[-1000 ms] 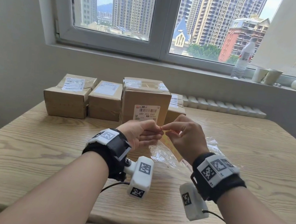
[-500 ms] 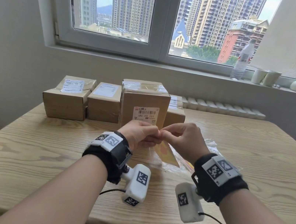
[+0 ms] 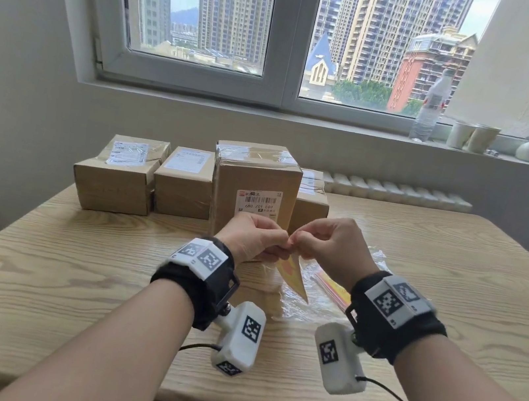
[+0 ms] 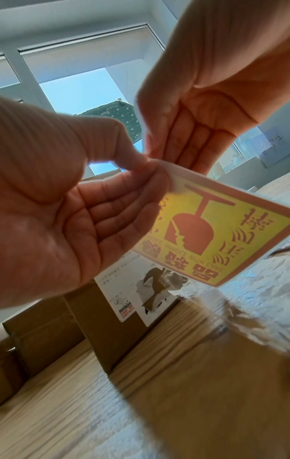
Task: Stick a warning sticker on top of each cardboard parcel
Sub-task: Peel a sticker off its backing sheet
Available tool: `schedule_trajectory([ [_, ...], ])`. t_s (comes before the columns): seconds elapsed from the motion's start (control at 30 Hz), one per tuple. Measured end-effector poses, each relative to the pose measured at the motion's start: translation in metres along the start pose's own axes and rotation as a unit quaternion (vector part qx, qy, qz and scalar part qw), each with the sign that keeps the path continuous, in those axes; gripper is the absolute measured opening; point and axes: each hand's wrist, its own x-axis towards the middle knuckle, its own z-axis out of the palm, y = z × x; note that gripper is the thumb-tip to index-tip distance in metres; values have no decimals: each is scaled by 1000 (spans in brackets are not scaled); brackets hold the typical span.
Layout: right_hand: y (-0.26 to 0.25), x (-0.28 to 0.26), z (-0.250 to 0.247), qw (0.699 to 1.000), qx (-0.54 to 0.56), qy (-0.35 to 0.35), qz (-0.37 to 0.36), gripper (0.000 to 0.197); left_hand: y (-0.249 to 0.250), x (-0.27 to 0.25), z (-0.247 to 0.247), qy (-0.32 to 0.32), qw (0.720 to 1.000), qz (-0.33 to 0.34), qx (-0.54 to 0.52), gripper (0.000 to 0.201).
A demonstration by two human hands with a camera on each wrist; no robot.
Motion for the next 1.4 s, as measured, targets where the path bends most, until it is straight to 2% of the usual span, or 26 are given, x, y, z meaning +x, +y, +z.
schedule_trajectory([
  [0.13,0,-2,-2,998,60,-22,21,5,0,-1,-1,-9,1000,4,-1,3],
  [0.2,0,-2,-3,996,77,-23,35,4,-1,0,0,-11,1000,8,2,4],
  [0.3,2,-1,-2,994,91,-22,46,7,-2,0,1,-7,1000,11,2,9],
  [0.47,1,0,-1,994,82,-32,65,11,-3,1,1,-10,1000,8,-6,5],
  [0.7,3,3,-5,982,110,-2,150,18,-7,3,-6,25,999,-34,-20,13],
  [0.97,6,2,-9,969,136,26,203,22,-15,4,-15,46,995,-83,-23,16],
  [1.1,3,-2,-7,969,156,-8,192,20,-15,6,-14,21,996,-85,-22,20],
  [1.13,2,-3,-6,971,151,-27,182,19,-14,7,-13,8,996,-88,-19,26],
  [1.2,-1,-5,-4,974,143,-53,167,18,-11,9,-8,-12,994,-104,-16,50],
  [1.27,-3,-6,-1,974,149,-64,158,16,-10,11,-4,-9,994,-107,-7,65],
  [1.33,-4,-7,0,974,153,-70,154,13,-12,14,-2,0,995,-99,2,65],
  [1.4,-5,-6,-1,973,155,-66,156,14,-15,15,-3,5,996,-85,2,49],
])
